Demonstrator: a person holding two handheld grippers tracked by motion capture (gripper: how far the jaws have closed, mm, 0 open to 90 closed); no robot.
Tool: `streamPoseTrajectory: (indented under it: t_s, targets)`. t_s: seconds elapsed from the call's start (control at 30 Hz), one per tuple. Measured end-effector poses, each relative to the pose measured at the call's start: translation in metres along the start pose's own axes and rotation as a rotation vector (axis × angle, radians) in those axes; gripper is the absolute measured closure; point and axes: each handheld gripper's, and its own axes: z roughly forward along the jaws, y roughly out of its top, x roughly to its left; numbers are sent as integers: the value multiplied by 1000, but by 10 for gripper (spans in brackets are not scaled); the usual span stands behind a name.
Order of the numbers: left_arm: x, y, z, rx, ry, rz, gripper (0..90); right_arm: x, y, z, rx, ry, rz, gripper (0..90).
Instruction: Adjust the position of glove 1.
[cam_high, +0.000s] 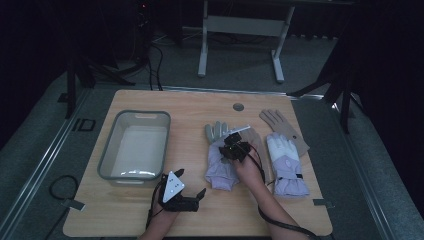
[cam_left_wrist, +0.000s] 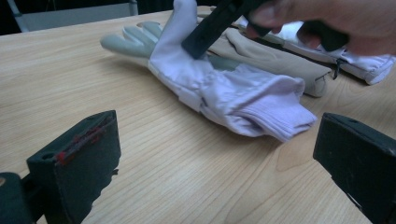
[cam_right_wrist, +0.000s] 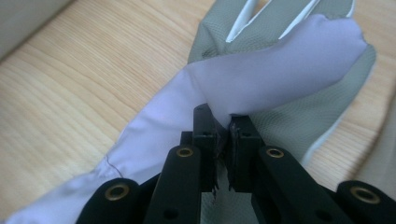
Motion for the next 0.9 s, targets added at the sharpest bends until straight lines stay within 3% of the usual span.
streamPoseTrajectory:
  t_s: [0.1,0.37,0.57,0.77,0.9]
  targets:
    - [0,0,0,-2,0,-4,9,0,-4,10,-4,7,-5,827]
    - [0,0,0,1,3,-3,9,-4,-4,14,-16,45,-29,808]
    - [1,0,0,1,1,-6,9,-2,-5,13,-31,44,-6,763]
    - [0,0,0,-1,1,-6,10,2,-5,0,-62,47,-13,532]
    - [1,0,0,-1,2,-6,9,2,-5,-8,-80,46,-25,459]
